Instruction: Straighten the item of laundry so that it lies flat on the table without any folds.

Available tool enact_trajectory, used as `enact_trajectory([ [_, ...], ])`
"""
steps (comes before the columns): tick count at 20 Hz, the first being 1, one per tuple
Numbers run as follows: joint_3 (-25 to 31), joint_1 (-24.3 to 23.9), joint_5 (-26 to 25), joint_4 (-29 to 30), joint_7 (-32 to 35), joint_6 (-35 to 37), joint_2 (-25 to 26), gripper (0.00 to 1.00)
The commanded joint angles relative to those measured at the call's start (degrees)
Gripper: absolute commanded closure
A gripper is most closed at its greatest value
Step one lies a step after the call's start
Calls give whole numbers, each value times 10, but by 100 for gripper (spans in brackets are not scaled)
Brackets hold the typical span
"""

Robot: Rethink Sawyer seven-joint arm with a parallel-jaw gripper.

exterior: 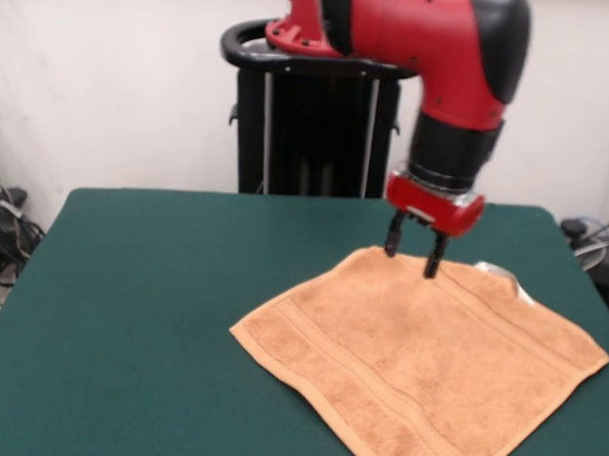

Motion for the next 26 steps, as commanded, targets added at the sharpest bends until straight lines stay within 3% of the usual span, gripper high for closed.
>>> enact_trajectory([
  [1,-28,80,44,-2,137,9,27,0],
  [8,33,56,78,35,140,-19,23,0],
  [11,11,78,91,22,147,-22,34,0],
  [15,-31,106,112,-5,158,-75,72,0],
  [18,-13,87,115,-9,140,-83,78,0],
  [22,-6,92,138,-10,136,-47,80,0],
  [26,-43,130,179,-13,164,-18,93,0],
])
